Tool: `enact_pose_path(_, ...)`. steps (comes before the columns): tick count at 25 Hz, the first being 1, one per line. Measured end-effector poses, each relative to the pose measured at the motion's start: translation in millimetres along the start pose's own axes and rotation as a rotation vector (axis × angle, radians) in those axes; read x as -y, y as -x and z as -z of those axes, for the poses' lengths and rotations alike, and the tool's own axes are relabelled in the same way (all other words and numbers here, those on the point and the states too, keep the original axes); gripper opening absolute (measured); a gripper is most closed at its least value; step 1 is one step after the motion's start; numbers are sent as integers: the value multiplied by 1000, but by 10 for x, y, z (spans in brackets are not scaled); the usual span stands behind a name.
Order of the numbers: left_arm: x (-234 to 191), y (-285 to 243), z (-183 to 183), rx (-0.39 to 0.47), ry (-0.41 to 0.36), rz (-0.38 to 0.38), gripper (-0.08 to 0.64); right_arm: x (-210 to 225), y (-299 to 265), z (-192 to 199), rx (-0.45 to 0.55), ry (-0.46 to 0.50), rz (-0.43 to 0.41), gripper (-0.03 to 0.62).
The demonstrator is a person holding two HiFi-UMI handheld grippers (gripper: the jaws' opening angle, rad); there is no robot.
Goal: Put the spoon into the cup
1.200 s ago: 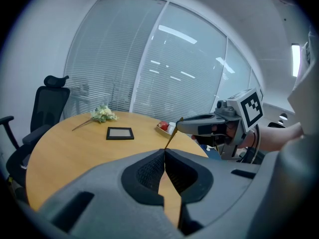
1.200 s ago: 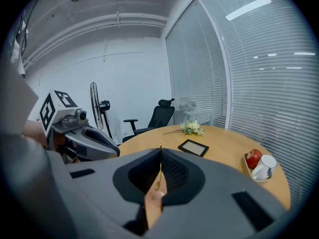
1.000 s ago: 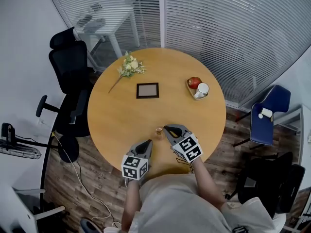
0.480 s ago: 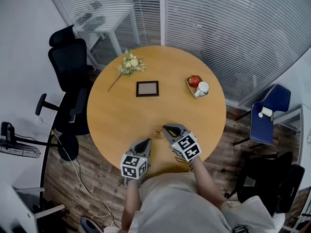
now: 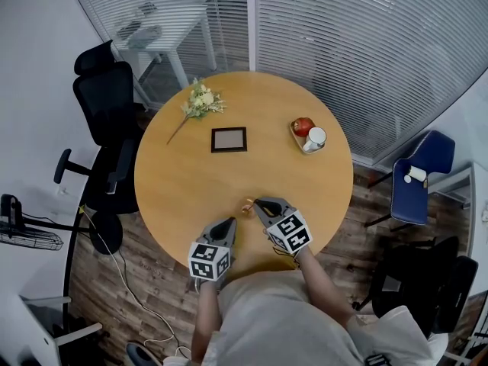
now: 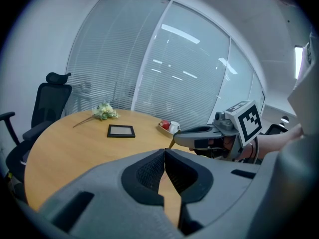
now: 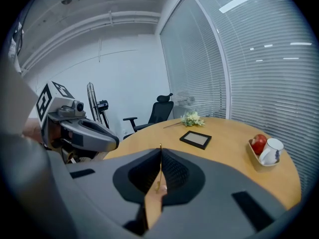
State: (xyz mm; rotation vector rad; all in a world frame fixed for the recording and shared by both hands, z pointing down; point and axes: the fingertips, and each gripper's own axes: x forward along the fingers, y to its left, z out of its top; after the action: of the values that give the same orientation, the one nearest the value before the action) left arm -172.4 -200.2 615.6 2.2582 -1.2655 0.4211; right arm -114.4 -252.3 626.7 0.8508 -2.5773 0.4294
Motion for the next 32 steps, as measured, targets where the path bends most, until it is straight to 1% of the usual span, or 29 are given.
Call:
enact_pose_path(7, 13, -28, 4, -5, 2, 5, 9, 14, -12, 110, -5, -6, 8, 3)
enact_pose_path(12, -10, -12, 9, -5, 11, 8, 9, -7, -66, 150, -8, -30, 0, 3)
enact_pose_path(16, -51, -9, 21, -8, 15, 4, 9, -22, -96, 160, -13, -25, 1, 3)
enact_pose_path(28, -15, -135, -6, -22, 13, 34, 9, 47, -155, 305, -45, -72, -3, 3)
enact_pose_path(32, -45, -162, -45, -16, 33, 43, 9, 77, -193, 350, -61, -85, -8, 3)
